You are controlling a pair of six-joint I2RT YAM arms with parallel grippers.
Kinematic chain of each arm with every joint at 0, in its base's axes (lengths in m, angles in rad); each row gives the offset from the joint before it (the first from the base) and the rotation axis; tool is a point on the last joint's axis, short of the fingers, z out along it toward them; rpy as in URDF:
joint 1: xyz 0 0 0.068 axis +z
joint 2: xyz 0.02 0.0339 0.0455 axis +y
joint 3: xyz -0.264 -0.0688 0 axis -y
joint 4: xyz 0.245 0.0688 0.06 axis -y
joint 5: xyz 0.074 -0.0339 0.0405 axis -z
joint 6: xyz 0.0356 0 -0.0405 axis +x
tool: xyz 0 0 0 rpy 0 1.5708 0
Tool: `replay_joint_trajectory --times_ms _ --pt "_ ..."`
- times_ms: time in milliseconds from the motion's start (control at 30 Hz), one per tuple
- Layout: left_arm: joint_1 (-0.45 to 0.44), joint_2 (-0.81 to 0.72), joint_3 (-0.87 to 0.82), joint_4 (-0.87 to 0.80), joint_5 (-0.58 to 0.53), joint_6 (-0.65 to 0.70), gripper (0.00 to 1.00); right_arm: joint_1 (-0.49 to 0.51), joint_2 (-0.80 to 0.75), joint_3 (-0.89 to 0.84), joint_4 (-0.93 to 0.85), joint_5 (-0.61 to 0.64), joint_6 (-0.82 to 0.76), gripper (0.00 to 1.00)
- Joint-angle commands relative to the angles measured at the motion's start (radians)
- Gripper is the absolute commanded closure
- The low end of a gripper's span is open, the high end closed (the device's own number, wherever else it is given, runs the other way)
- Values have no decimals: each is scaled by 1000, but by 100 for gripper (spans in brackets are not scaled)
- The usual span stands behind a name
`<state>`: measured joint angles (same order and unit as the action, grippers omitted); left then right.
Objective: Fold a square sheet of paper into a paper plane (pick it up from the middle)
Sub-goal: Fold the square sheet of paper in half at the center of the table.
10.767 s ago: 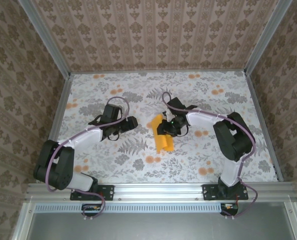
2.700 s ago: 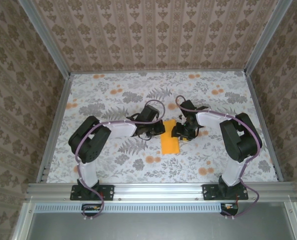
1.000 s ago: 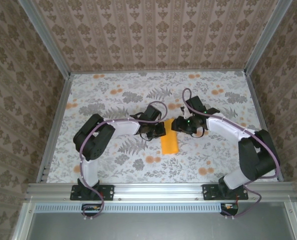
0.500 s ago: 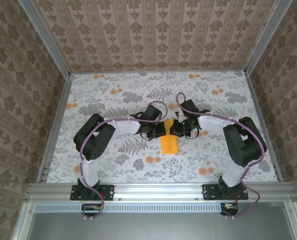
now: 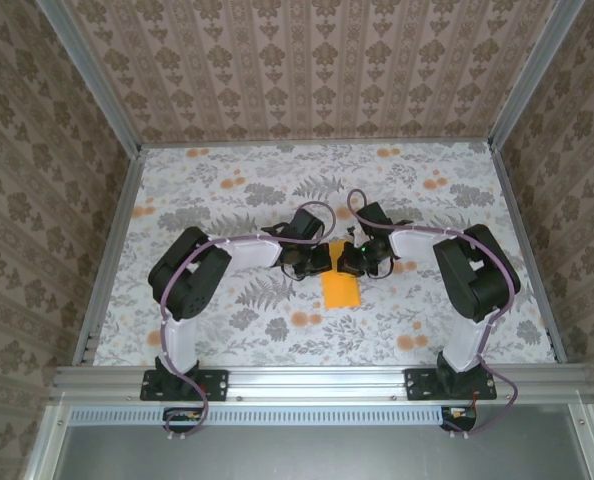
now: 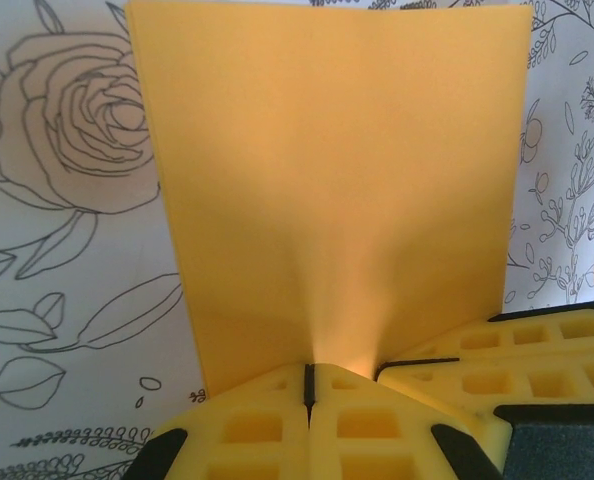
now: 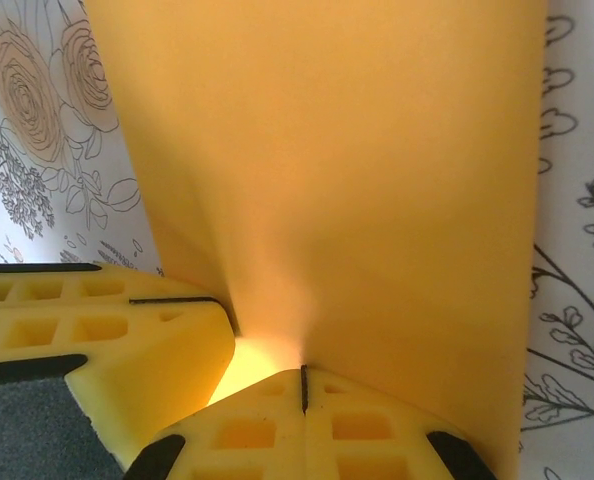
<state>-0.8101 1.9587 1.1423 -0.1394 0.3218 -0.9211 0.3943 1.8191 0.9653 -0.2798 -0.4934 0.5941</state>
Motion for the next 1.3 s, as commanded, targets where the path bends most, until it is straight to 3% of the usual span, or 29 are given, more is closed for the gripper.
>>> replay_joint_trajectory --times_ms 0,400,667,967,1267 --pt "-9 116 -75 -211 -63 -15 100 -27 -6 -62 42 4 -21 100" --pt "-4 121 -105 -241 -73 21 100 -145 -121 -227 68 -7 -34 100" --pt "-6 120 -82 -252 -75 33 100 -138 -262 -168 69 -32 -17 100" --pt "-9 138 -61 -271 -71 33 100 -43 -91 -55 174 -65 69 100" --pt "-15 143 -68 -276 -69 25 100 -87 14 -41 173 3 37 100"
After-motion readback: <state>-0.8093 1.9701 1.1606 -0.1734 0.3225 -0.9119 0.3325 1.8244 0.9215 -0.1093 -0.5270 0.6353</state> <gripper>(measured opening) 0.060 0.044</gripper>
